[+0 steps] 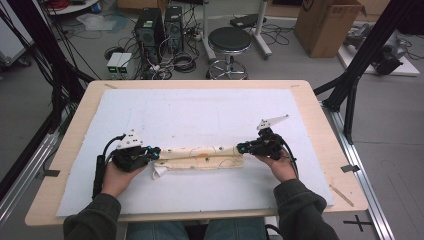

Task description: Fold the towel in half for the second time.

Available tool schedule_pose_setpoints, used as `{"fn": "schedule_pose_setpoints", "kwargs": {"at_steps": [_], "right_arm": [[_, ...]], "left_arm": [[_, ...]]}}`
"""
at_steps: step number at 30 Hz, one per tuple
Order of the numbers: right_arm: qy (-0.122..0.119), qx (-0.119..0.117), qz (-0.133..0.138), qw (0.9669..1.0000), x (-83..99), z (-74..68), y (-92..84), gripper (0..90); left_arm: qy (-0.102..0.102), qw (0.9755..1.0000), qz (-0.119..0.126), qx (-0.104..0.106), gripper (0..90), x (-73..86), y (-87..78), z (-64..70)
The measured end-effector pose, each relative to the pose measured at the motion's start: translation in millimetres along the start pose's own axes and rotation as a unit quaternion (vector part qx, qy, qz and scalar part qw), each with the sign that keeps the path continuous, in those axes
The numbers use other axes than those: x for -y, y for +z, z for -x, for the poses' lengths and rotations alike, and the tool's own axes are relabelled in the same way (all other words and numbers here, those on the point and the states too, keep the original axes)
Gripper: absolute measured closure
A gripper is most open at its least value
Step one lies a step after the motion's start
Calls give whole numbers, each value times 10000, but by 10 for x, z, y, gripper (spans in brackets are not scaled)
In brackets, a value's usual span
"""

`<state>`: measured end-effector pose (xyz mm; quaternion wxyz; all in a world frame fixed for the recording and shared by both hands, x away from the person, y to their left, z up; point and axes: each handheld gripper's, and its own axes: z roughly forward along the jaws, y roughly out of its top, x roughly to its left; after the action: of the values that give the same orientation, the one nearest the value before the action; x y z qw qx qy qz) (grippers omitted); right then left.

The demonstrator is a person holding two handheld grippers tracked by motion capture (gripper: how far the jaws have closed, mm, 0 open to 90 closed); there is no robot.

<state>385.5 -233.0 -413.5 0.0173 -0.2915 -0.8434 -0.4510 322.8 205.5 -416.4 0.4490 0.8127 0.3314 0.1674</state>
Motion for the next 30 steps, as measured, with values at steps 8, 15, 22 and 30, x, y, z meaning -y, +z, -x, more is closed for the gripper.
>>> {"fn": "schedule_pose_setpoints", "kwargs": {"at_steps": [8,15,22,30], "right_arm": [[-104,-6,-35,9999,50,-42,7,824],[-95,-12,-147,9998,119,-66,39,817],[-106,-32,-233,9997,192,-110,53,794],[-144,-39,-187,9997,260,-149,28,688]], "left_arm": [[65,10000,-71,-2,844,27,-8,42],[23,9999,-155,25,838,117,3,63],[29,9997,-213,87,820,184,-2,96],[-36,9993,-151,335,653,211,-52,124]]}}
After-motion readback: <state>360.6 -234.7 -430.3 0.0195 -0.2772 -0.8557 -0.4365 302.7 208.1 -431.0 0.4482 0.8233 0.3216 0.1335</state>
